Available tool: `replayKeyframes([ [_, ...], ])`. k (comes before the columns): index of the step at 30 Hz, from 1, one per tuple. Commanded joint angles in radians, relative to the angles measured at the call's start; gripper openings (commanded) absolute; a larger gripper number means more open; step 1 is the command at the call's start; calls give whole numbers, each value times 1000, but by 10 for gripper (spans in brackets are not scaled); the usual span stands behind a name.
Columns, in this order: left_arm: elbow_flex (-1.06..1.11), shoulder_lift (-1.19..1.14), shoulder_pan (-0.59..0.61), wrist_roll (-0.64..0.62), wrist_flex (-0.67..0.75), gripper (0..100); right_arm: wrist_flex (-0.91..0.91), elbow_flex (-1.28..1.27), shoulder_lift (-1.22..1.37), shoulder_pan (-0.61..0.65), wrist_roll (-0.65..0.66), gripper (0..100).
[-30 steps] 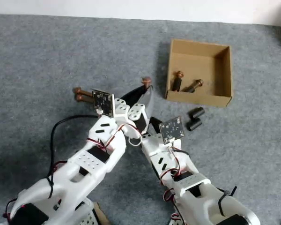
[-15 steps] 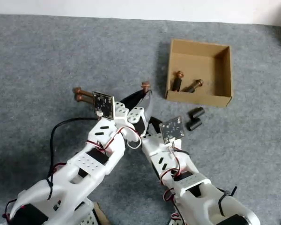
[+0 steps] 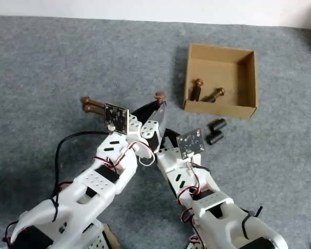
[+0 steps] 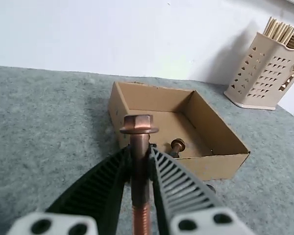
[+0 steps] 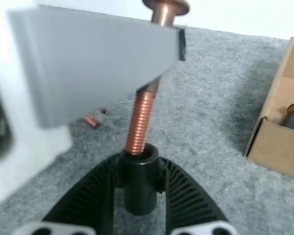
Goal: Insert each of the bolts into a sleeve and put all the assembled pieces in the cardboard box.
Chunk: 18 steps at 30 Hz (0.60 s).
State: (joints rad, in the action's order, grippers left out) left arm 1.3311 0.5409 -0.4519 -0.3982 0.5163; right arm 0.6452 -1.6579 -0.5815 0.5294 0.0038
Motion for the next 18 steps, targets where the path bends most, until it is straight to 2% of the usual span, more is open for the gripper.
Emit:
replayKeyframes([
  [1,2,42,-1,11,5,5,4,-140,-30,-16,11,4],
  [18,-4,42,4,9,6,5,4,-139,-30,-15,6,4],
])
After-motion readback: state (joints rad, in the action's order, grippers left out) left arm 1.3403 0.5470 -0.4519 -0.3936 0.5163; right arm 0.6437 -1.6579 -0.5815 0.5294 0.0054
